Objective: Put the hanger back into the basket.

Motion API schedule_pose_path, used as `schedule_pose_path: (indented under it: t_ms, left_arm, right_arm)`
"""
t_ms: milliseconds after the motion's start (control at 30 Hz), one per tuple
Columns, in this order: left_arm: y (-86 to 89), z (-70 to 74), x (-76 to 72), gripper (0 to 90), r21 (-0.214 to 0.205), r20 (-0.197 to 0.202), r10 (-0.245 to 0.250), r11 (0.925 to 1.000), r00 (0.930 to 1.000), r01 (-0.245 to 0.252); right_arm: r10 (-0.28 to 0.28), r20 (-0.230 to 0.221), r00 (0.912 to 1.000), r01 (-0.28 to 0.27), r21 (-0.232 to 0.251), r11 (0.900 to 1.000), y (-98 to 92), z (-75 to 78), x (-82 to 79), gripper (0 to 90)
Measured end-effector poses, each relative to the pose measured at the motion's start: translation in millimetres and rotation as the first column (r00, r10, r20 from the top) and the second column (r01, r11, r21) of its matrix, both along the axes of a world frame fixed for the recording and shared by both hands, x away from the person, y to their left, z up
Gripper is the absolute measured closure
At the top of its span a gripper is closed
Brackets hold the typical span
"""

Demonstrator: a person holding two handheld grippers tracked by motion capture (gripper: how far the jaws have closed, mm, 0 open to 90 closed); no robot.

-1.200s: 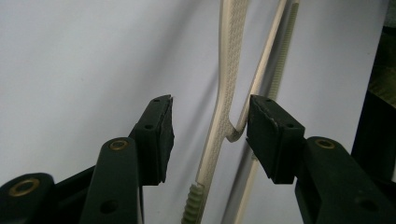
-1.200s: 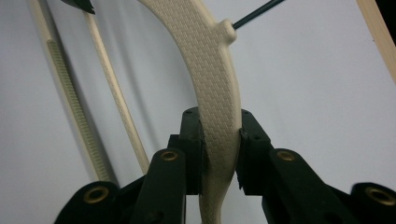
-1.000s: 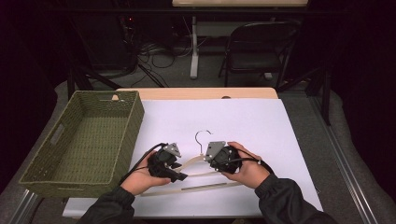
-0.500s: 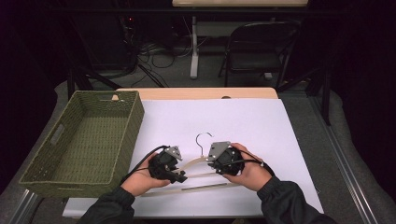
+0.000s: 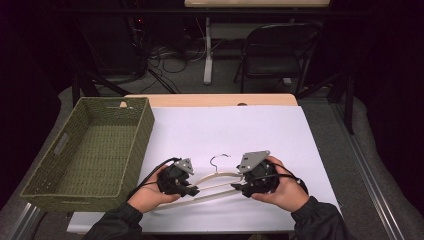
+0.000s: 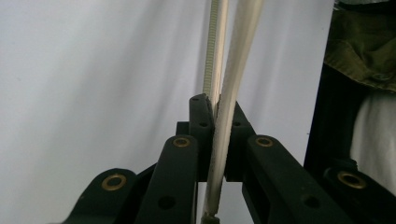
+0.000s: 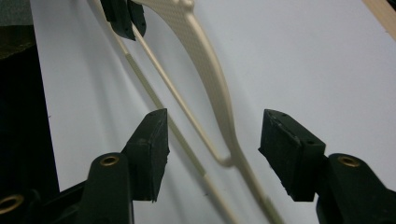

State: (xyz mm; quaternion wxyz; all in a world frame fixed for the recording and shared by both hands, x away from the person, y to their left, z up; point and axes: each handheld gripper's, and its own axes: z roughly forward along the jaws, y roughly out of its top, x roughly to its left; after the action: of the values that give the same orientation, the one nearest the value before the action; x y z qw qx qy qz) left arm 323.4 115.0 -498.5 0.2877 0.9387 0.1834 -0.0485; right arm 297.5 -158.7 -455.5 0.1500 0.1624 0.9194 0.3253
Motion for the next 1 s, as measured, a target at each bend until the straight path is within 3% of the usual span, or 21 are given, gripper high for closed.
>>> schedule_pose_path:
  t_ms: [167,233,333,367,400,500,533,567,633,667,700,767,867,967,1000]
  left_arm:
    - [4.5,2.3,1.6,86.9,-0.026,0.016,0.043,0.9987,0.9989,-0.043]
    - [6.3,3.5,2.8,87.0,-0.040,0.016,0.054,0.9978,0.9984,-0.054]
    - [8.5,5.7,3.9,87.0,-0.046,0.024,0.068,0.9967,0.9974,-0.067]
    - [11.3,7.9,5.2,87.0,-0.074,0.009,0.080,0.9941,0.9967,-0.079]
    - [12.7,9.3,5.2,87.0,-0.084,0.009,0.094,0.9921,0.9955,-0.093]
    - [18.6,14.6,4.8,87.1,-0.100,0.023,0.129,0.9869,0.9914,-0.126]
    - [18.6,14.6,4.8,87.0,-0.100,0.023,0.129,0.9869,0.9914,-0.126]
    - [23.2,17.5,3.3,87.0,-0.114,0.027,0.168,0.9798,0.9854,-0.164]
    - [28.5,20.3,2.5,87.0,-0.141,0.011,0.189,0.9725,0.9819,-0.185]
    - [28.5,20.3,2.5,87.0,-0.141,0.011,0.189,0.9725,0.9819,-0.185]
    - [33.2,24.9,0.5,87.0,-0.160,0.004,0.222,0.9627,0.9750,-0.219]
    - [37.8,31.4,-2.6,87.0,-0.172,0.006,0.249,0.9544,0.9685,-0.244]
    - [44.1,44.3,-8.0,87.0,-0.179,0.015,0.272,0.9476,0.9623,-0.265]
    - [50.3,60.8,-14.2,86.9,-0.171,0.045,0.287,0.9460,0.9569,-0.276]
    - [52.7,66.6,-16.1,87.0,-0.167,0.056,0.292,0.9454,0.9547,-0.280]
  right_arm:
    - [-0.069,0.006,0.9976,0.069,0.011,0.9976,-18.4,2.8,5.6,39.4]
    - [-0.089,0.008,0.9960,0.088,0.041,0.9952,-24.3,1.5,8.7,39.4]
    - [-0.112,-0.013,0.9936,0.113,0.026,0.9933,-32.2,2.4,10.6,39.4]
    - [-0.117,-0.014,0.9930,0.118,0.031,0.9925,-34.3,1.7,11.1,39.4]
    - [-0.125,-0.004,0.9922,0.125,0.067,0.9900,-35.4,-1.2,11.7,39.4]
    - [-0.140,-0.020,0.9900,0.140,0.061,0.9882,-40.8,-2.9,12.3,39.6]
    - [-0.145,-0.011,0.9894,0.145,0.081,0.9861,-41.9,-5.0,12.7,39.6]
    - [-0.151,-0.013,0.9885,0.152,0.083,0.9849,-43.4,-5.6,12.7,39.8]
    - [-0.159,-0.018,0.9871,0.160,0.092,0.9828,-46.7,-7.2,13.0,40.0]
    - [-0.159,-0.018,0.9871,0.160,0.092,0.9828,-46.7,-7.2,13.0,40.0]
    - [-0.172,-0.023,0.9849,0.173,0.105,0.9793,-50.1,-9.1,13.3,40.0]
    - [-0.181,-0.027,0.9831,0.183,0.111,0.9768,-52.8,-10.1,12.9,40.0]
    - [-0.193,-0.030,0.9808,0.195,0.125,0.9728,-57.8,-12.1,12.6,40.2]
    - [-0.207,-0.040,0.9776,0.210,0.111,0.9714,-62.5,-14.3,12.8,40.4]
    - [-0.211,-0.036,0.9769,0.214,0.129,0.9684,-63.6,-16.6,13.4,40.7]
